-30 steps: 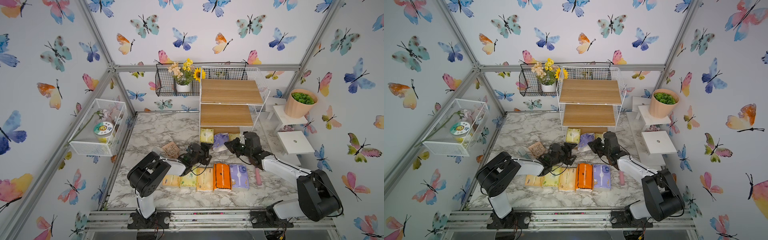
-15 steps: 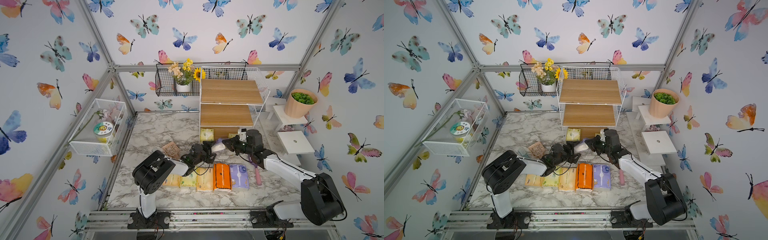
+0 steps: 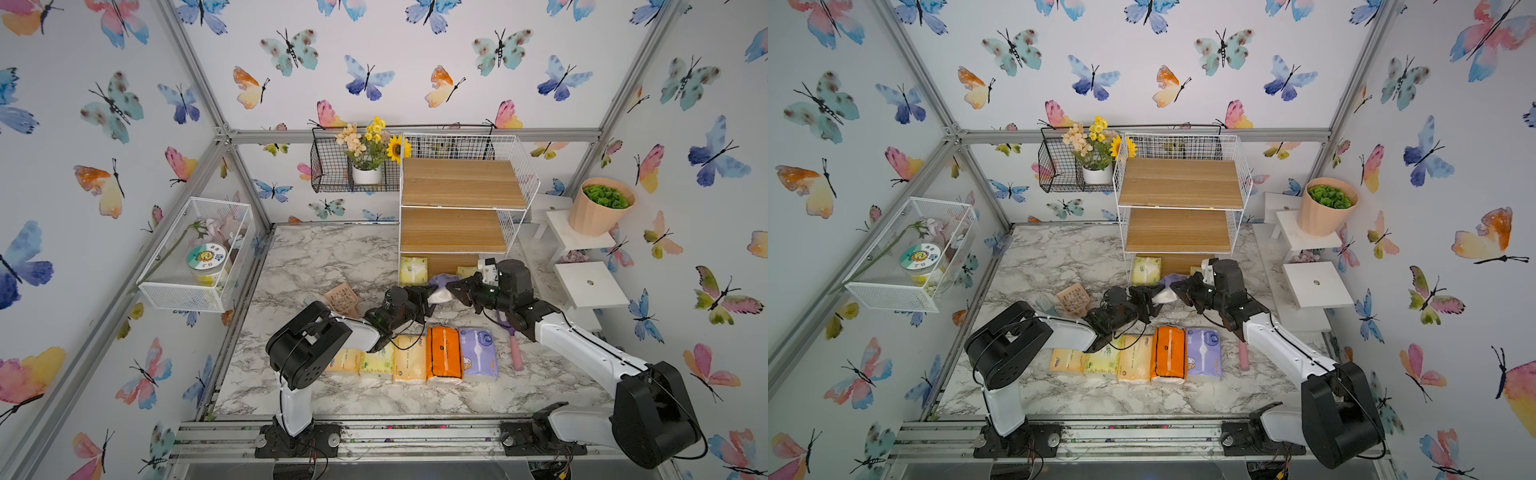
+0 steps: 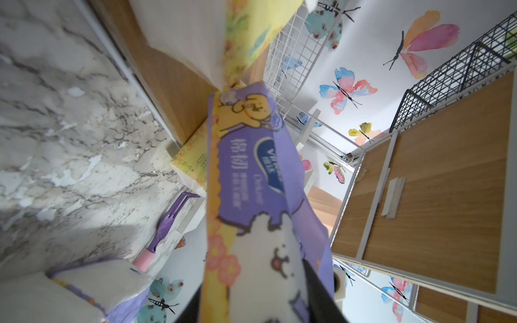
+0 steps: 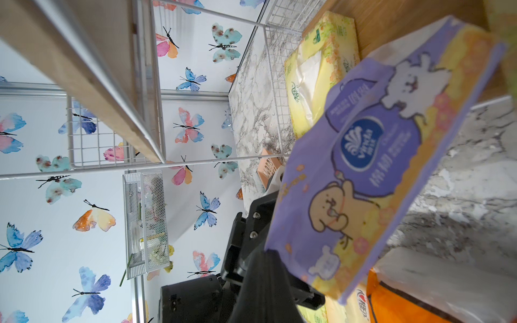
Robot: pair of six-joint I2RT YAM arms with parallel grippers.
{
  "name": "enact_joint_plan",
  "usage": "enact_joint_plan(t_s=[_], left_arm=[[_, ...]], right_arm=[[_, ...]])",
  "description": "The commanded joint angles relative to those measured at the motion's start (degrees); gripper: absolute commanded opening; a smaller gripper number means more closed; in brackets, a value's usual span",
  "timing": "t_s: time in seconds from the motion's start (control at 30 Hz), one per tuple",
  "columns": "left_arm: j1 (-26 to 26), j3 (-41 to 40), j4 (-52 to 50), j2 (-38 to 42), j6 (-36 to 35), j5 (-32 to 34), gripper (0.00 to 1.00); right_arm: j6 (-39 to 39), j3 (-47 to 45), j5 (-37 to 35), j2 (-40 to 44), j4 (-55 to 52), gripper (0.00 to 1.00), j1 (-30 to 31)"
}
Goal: Remove the tissue boxes from the shelf
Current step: Pick up a box of tissues from the shelf.
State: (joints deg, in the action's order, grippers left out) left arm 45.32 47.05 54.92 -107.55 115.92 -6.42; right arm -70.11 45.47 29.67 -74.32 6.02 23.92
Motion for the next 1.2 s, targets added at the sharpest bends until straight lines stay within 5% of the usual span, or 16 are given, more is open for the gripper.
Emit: enact_joint_plan(t_s=[0.0,0.17,0.4,0.53,0.8,1.17], left_arm=[[0.43,-0.20,1.43,1.05,-1.66,2.27,0.30],[0.70,-1.48,0.90,2.95,-3.68,1.93,0.22],[1.77,-5.28,-0.93,8.99,-7.70,3.39,0.17],[2.26,-8.31,-0.68,13.50,-11.30,3.18,0.17],[2.85,-15.55,-5.00,26.99,-20.67,2.97,0.17],[2.68,-17.21,-11.12,38.15,-29.25,2.53,0.17]], right_arm=[[2.03,0.21,0.87,2.02,-2.50,0.03,-0.28],[2.47,-0.16,-0.16,4.14,-5.30,0.10,-0.33],[7.05,3.51,-6.34,8.87,-17.82,0.73,-0.37],[7.18,3.25,-9.40,12.26,-23.48,0.91,-0.46],[0.54,-0.89,-2.00,13.58,-17.36,0.95,-0.81],[-5.07,0.76,9.19,9.68,-8.39,0.85,-0.72]])
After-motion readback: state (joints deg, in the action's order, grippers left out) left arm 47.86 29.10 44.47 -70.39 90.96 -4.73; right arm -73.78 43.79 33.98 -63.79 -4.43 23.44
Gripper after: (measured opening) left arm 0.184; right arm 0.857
